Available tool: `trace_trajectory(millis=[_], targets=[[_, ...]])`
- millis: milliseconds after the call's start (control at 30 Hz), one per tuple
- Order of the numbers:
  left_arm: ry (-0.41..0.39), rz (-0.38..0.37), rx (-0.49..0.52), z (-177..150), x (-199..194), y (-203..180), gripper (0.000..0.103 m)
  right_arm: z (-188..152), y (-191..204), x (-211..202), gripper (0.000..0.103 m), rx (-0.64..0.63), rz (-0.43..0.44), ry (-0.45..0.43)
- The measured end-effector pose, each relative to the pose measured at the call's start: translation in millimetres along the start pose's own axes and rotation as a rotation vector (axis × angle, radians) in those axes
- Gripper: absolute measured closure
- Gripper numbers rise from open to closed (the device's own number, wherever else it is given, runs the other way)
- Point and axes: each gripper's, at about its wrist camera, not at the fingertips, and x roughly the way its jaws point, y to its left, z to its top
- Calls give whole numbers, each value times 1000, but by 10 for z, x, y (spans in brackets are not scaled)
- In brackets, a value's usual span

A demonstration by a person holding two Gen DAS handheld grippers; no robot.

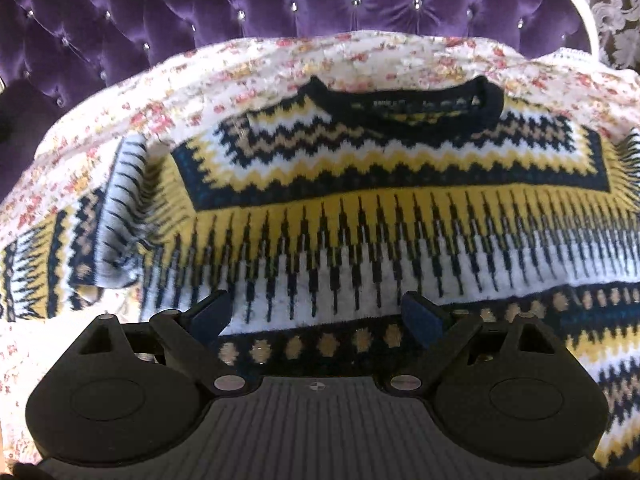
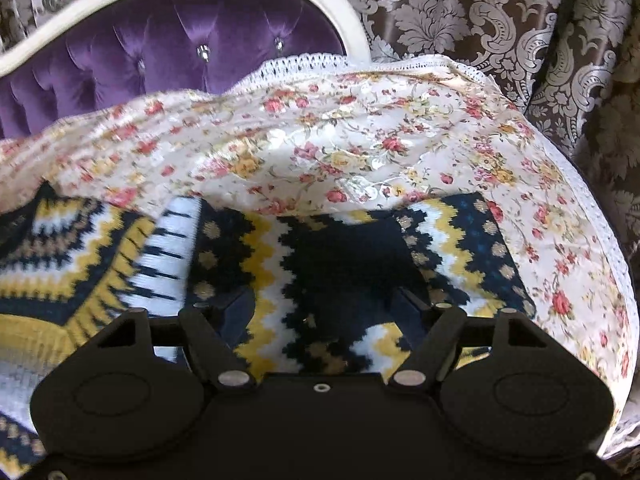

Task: Fold small clothes
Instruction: 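Grasp the sleeve cuff with the right gripper, then fold the held sleeve across the sweater body with the right gripper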

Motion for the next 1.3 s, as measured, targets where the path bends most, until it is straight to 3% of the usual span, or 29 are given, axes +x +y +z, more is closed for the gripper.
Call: trace_trajectory(millis=[133, 167, 300, 333, 567, 767, 1033, 1300], targets=[[-10, -18, -9, 3, 15, 0, 9, -28, -47, 80, 36, 1, -24, -6], [-10, -22, -12, 8, 29, -6, 9, -21, -67, 85, 42, 8, -27, -4], [-24, -39, -40, -14, 48, 3, 7, 14, -130, 81, 82, 18, -33, 2], [-28, -40, -40, -19, 55, 7, 5, 24, -140, 74, 85, 20, -39, 5], [-44, -54, -16, -7, 19, 27, 7, 147, -218, -233, 87, 91, -18, -33], [-69, -77, -60, -22, -172, 237, 11, 408, 10, -900, 87, 111, 112, -91], [-107, -24, -86, -117, -411, 713, 11, 624, 919, -1614, 87, 65, 379, -126], [-102, 37, -135, -296, -459, 1231, 11, 466, 2125, -1590, 87, 8, 642, -75]])
